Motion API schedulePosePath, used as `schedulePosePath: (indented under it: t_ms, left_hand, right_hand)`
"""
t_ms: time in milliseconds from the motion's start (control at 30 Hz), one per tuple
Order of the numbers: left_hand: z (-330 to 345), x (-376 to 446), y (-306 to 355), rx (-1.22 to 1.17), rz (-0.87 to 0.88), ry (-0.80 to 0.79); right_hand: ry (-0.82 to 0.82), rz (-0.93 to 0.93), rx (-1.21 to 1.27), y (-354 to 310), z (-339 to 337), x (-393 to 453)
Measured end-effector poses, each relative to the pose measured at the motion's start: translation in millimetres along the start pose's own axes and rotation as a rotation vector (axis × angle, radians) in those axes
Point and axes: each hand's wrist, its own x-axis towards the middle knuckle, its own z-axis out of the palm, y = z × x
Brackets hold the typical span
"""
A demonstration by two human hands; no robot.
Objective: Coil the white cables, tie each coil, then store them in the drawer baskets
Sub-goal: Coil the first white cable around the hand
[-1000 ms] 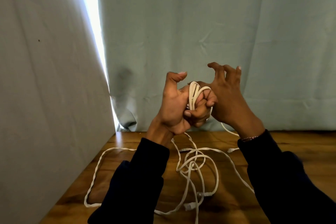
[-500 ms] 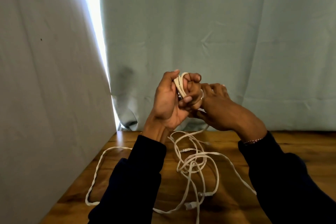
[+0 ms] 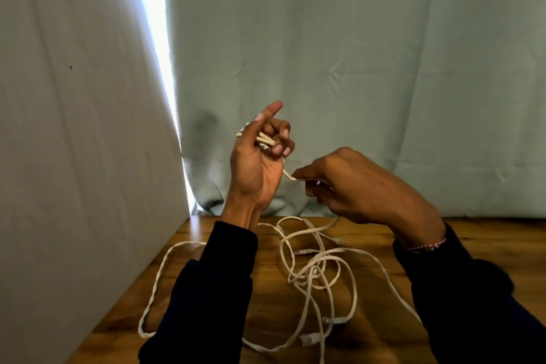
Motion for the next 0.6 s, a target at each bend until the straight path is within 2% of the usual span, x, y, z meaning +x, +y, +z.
schedulePosePath:
  t_ms: [167,267,400,500,600]
  left_hand:
    - [-8,0,-8,0.322,0.031,0.058]
    - [-11,-3,-17,0.569,-0.017,0.049]
    - [-5,-7,-19,0.791,-0.038,-0.041]
    - [4,-11,-18,0.838,-0.044,-0.115]
    - [10,-14,-15,0.724,-0.198,-0.23]
  right_hand:
    - [0.169,-0.041,0.173,-8,-13,-8]
    - [0.2,-0.132,0.297,-10,-17,-12]
    - [0.274,-0.18,0.23,-3,-13,-8]
    - [0.37,-0.203,0.215,6,-12,-4]
    - [0.438,-0.226,0.137,13,-10,-1]
